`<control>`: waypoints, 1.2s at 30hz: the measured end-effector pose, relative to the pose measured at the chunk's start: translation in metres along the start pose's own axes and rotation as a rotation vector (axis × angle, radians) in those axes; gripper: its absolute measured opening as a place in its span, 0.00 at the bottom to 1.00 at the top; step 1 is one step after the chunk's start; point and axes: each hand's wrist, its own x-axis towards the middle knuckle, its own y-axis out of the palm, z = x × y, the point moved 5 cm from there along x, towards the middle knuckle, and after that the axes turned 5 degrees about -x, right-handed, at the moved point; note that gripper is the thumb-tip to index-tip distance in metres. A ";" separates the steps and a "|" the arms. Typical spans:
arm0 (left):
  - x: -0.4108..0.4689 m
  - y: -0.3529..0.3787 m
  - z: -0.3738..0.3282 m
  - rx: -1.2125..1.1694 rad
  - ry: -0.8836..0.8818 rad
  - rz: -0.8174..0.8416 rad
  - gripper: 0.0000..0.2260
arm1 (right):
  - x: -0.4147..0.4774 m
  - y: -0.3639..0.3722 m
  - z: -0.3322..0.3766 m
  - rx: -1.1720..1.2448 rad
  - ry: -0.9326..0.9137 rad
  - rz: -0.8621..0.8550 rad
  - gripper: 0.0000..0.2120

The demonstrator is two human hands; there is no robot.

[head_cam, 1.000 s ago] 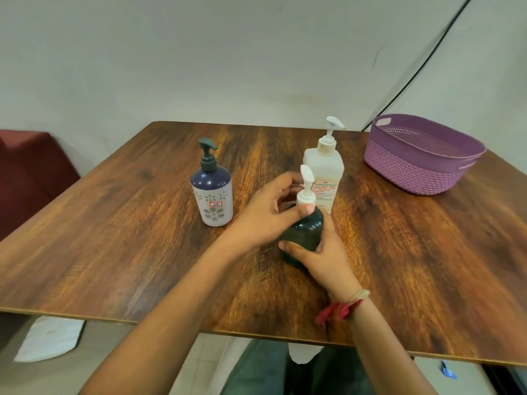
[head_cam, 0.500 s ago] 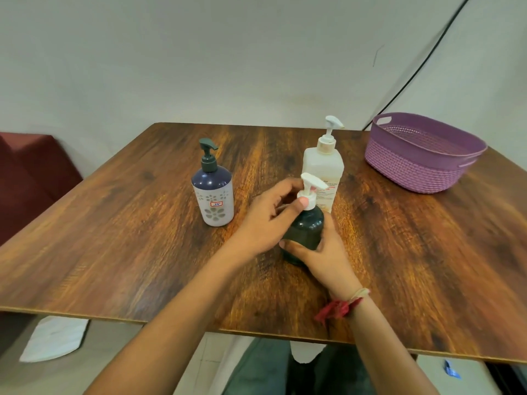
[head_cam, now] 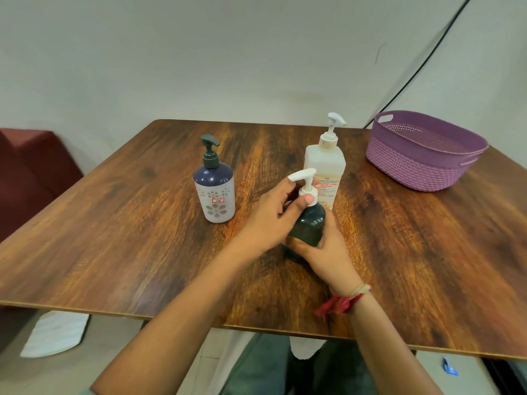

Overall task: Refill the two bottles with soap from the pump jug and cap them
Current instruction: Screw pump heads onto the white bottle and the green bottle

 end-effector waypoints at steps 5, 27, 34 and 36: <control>-0.001 0.001 -0.004 -0.076 0.001 0.046 0.19 | 0.000 0.000 0.001 -0.006 -0.006 -0.003 0.32; 0.005 -0.005 -0.001 -0.080 0.039 0.039 0.19 | 0.000 -0.004 0.008 0.063 0.057 0.074 0.42; -0.008 0.002 0.004 -0.133 0.068 0.002 0.21 | -0.004 -0.045 0.052 0.156 -0.117 -0.023 0.31; -0.012 0.007 0.012 -0.185 0.024 -0.003 0.30 | 0.001 -0.046 0.061 0.182 -0.136 0.007 0.28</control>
